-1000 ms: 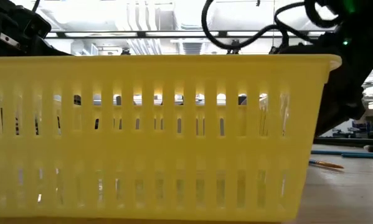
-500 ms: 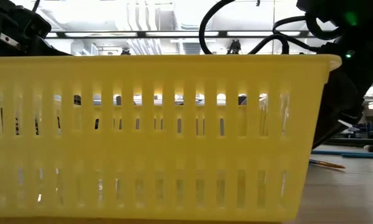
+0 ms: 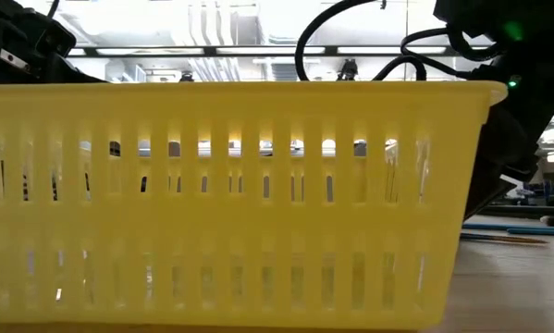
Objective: Pick & Place Paint Supplies
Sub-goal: Put the blue paint brush into the gray bin
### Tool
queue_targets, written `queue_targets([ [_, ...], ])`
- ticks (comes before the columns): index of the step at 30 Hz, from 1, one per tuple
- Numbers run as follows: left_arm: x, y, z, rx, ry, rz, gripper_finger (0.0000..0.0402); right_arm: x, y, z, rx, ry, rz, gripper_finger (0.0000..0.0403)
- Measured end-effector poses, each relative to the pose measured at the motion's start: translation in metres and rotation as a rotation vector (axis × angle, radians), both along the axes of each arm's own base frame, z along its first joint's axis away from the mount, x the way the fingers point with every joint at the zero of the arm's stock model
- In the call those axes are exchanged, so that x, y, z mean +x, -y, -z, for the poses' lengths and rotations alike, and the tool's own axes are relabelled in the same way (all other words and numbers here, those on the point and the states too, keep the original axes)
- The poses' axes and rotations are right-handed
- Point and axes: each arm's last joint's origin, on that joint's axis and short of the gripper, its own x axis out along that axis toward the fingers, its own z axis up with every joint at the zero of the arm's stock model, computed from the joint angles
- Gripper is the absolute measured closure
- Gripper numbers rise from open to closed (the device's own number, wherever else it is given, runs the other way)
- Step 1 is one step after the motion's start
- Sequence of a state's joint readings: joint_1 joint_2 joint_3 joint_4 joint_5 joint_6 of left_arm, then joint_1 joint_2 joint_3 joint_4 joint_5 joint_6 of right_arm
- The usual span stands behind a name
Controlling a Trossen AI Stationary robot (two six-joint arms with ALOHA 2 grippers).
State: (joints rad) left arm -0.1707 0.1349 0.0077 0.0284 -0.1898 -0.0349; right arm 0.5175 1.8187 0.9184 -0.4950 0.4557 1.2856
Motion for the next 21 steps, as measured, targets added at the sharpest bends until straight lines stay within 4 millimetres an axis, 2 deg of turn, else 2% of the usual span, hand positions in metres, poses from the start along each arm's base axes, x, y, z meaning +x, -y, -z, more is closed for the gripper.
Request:
queue_targets([
  [11,0.000,0.000,0.000,0.000,0.000,0.000,0.0401,0.000,0.000,0.000,0.010,0.002,0.020,0.0385],
  [21,0.000,0.000,0.000,0.000,0.000,0.000,0.0401,0.001,-0.002,-0.022,-0.037,-0.112,0.048,0.0385],
])
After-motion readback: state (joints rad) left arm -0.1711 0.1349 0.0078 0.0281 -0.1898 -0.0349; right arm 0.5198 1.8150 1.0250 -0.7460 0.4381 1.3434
